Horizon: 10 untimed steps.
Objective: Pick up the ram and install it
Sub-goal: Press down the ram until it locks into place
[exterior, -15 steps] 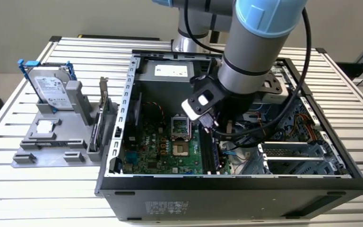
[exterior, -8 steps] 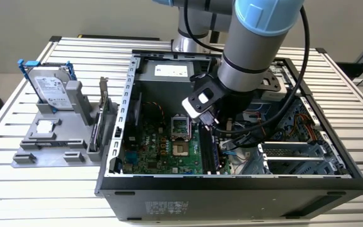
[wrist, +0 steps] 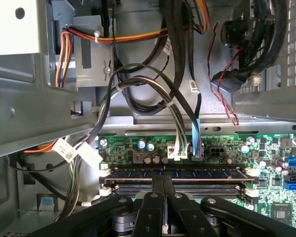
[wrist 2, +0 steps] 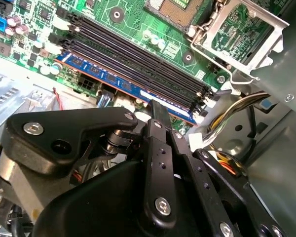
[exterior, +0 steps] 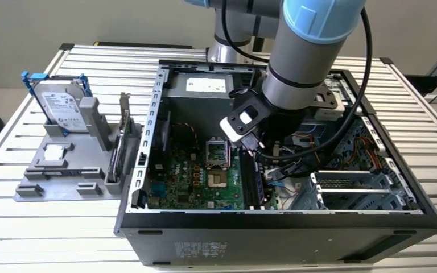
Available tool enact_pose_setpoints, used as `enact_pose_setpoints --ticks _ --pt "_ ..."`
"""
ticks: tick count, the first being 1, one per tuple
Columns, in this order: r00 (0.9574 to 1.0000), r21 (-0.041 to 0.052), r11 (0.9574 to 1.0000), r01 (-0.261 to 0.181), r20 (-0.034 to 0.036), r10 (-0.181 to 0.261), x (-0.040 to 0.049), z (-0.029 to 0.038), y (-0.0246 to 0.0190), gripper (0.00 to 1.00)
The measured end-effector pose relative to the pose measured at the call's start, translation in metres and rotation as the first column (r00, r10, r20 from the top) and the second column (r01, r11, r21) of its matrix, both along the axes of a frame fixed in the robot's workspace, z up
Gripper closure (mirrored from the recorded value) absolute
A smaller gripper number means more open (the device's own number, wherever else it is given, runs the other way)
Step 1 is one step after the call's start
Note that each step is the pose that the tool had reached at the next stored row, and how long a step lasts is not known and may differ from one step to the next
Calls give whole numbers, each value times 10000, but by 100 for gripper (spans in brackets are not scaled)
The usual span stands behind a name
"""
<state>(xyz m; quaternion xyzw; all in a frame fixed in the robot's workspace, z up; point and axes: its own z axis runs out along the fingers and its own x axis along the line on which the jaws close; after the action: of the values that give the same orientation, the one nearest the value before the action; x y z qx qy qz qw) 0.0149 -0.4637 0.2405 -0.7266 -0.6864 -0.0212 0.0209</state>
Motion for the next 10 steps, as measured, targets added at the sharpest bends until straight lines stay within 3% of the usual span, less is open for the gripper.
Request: enact_pose_setpoints --ticks 5,10 --pt "10000 62 10000 -19 0 19 3 -12 3 100" --pt "10000 66 10000 -21 0 21 3 -17 2 100"
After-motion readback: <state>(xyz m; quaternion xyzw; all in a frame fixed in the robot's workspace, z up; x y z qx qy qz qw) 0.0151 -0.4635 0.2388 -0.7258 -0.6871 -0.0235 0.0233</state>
